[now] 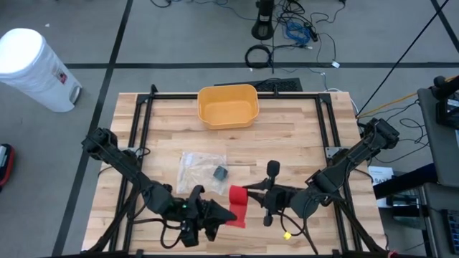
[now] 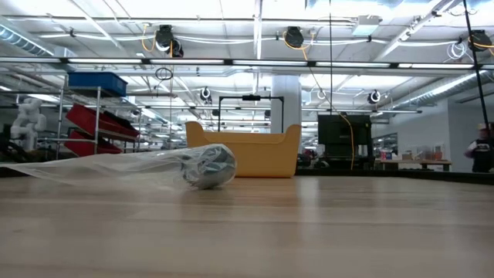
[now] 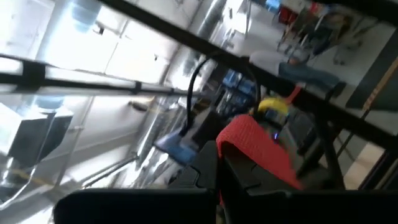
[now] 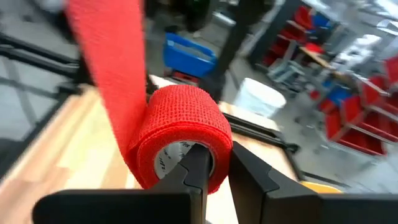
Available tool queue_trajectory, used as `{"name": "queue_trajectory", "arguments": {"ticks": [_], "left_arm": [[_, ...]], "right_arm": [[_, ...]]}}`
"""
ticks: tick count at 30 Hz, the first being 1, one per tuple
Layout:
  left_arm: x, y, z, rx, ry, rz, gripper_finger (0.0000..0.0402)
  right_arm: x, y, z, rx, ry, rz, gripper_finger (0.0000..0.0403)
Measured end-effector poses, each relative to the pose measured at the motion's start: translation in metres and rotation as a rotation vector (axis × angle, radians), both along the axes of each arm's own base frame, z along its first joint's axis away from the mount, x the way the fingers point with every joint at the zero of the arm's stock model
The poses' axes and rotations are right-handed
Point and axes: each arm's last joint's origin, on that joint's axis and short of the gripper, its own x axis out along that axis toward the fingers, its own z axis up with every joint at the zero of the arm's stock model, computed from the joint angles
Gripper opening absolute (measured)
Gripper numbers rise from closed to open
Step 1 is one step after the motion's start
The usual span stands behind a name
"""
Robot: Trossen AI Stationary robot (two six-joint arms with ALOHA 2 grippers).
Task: Roll bandage
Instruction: Roll the red bandage
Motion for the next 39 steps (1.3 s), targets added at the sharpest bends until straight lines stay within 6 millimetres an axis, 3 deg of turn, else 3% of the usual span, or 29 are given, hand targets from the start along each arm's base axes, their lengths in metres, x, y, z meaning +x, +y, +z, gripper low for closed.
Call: {"name": "queue_trajectory", "arguments": {"ticks": [6, 21, 39], "left_arm": [[0.0, 0.002, 0.0, 0.034, 0.016, 0.121, 0.0006], [-0.001, 0.009, -0.002, 0.057, 0.096, 0.399, 0.0006], [-0.009, 0.002, -0.003, 0.064, 0.138, 0.493, 0.0006]], "right_arm": [[0.0, 0.004, -0.001, 0.044, 0.025, 0.118, 0.0041], [0.0, 0.005, -0.001, 0.042, 0.032, 0.151, 0.0041], [-0.011, 0.02, 0.007, 0.042, 0.011, 0.203, 0.0041]]}}
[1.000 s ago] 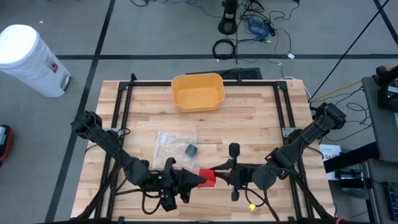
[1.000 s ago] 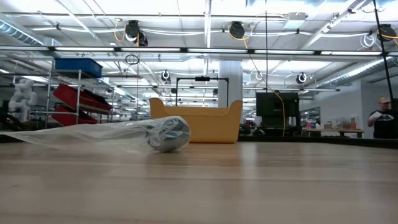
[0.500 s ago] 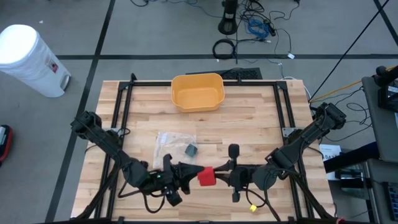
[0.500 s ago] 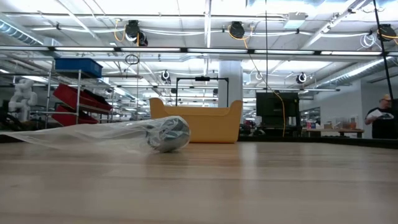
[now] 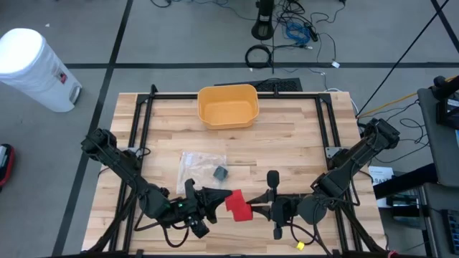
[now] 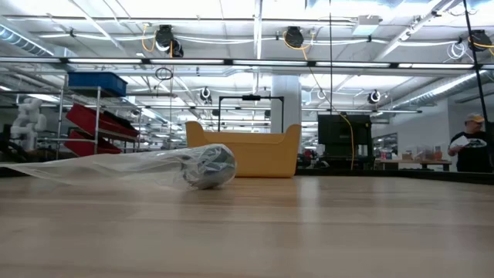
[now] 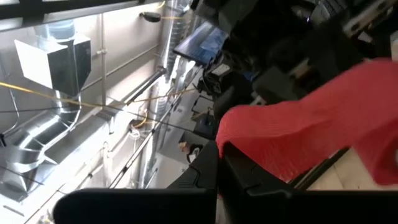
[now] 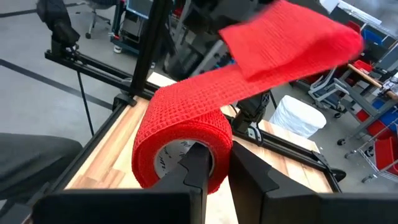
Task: Roll bandage
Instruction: Roll the red bandage
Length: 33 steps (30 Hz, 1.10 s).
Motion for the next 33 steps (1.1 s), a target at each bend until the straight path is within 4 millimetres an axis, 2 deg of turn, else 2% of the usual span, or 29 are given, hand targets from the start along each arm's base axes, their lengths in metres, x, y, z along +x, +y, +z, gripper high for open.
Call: {"name": "queue_trajectory", "arguments": {"ticks": [12, 16, 21, 33], "left_arm": [[0.001, 0.001, 0.0, -0.011, 0.0, 0.008, 0.0006], [0.003, 0.003, -0.002, -0.036, 0.008, 0.004, 0.0006], [0.007, 0.004, -0.009, 0.013, 0.071, 0.013, 0.0007], [0.009, 0.006, -0.01, -0.008, 0.071, 0.017, 0.0057]], "right_arm": [[-0.004, 0.006, 0.004, 0.01, -0.008, 0.029, 0.0041], [-0.004, 0.008, 0.007, 0.037, -0.017, 0.088, 0.0041], [-0.005, 0.012, 0.011, 0.053, -0.048, 0.162, 0.0041], [-0.009, 0.018, 0.014, 0.05, -0.074, 0.198, 0.0041]]}}
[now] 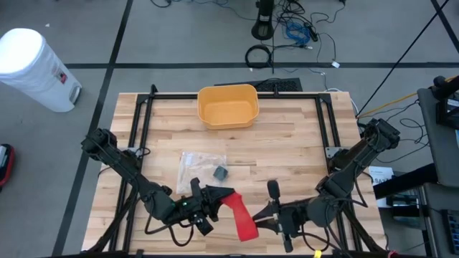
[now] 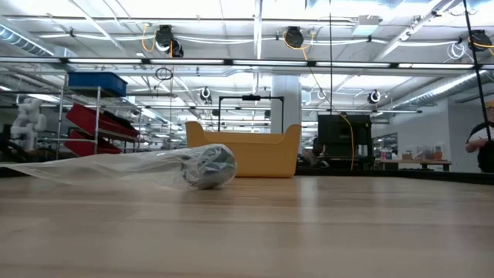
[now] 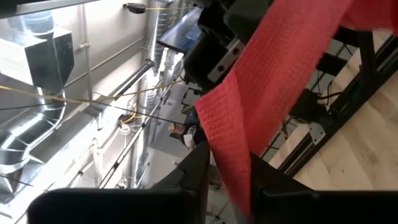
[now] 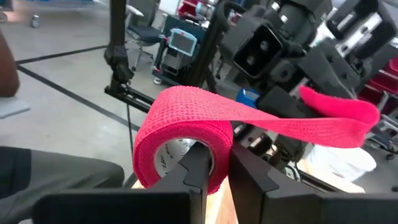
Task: Roll bandage
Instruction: Roll the red bandage
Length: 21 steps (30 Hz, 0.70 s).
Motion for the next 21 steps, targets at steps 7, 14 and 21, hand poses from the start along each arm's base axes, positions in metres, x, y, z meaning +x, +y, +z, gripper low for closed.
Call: {"name": "queue_trajectory", "arguments": {"ticks": [7, 14, 21], "left_arm": [[0.0, 0.003, -0.001, -0.012, 0.016, 0.073, 0.0064], [-0.001, 0.004, -0.001, -0.001, 0.039, 0.139, 0.0064], [0.001, 0.002, -0.012, 0.083, 0.134, 0.125, 0.0069]], "right_arm": [[-0.001, 0.002, 0.001, 0.006, -0.003, 0.018, 0.0041], [-0.001, 0.002, 0.0, 0.005, -0.003, 0.017, 0.0041], [-0.001, 0.002, 0.0, 0.005, -0.002, 0.019, 0.0041]]}}
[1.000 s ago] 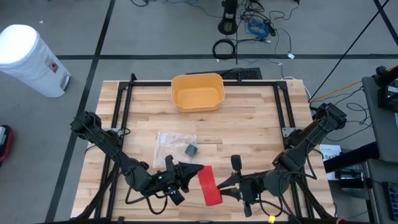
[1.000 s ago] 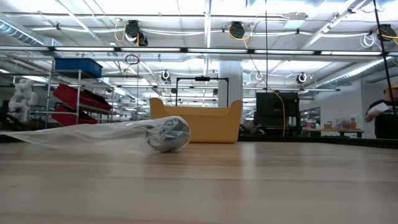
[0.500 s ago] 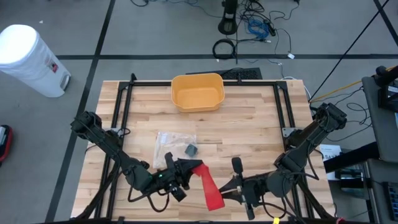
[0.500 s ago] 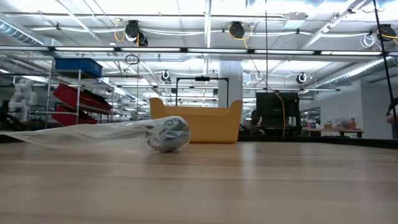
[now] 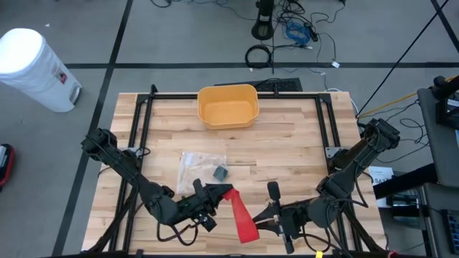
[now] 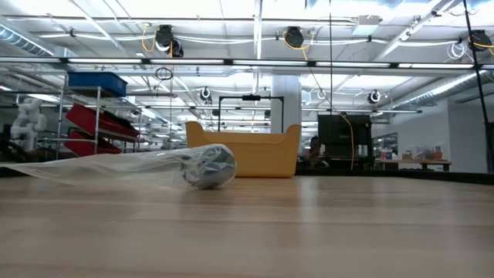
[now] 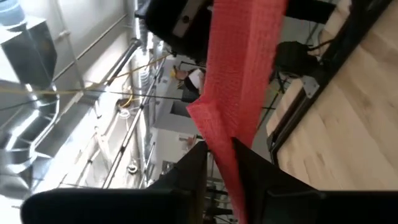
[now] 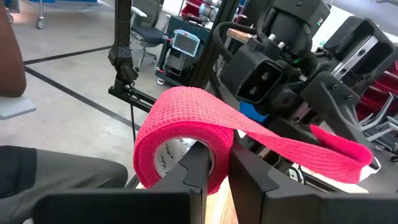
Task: Roll bandage
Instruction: Roll the red bandage
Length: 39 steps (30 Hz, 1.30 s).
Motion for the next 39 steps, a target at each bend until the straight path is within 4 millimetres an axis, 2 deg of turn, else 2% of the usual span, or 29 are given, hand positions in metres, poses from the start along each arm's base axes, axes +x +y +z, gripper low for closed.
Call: {"name": "queue_trajectory", "arguments": {"ticks": [5, 16, 20, 31, 39], "left_arm": [[0.0, 0.0, -0.001, -0.03, -0.004, -0.006, 0.0106], [-0.001, 0.002, 0.0, -0.096, -0.038, 0.036, 0.023], [-0.001, 0.002, 0.002, -0.113, -0.056, 0.046, 0.026], [-0.011, -0.011, 0.005, -0.162, -0.092, -0.004, 0.0279], [-0.016, -0.004, 0.023, -0.328, -0.267, 0.042, 0.0279]], "right_arm": [[0.0, 0.0, 0.0, 0.0, 0.0, -0.001, 0.0041], [0.0, 0.0, 0.0, 0.0, 0.0, -0.002, 0.0041], [0.0, 0.0, 0.0, 0.0, 0.0, -0.002, 0.0041], [0.0, 0.0, 0.0, 0.0, 0.0, 0.0, 0.0041], [0.0, 0.0, 0.0, -0.004, -0.001, 0.004, 0.0041]]}}
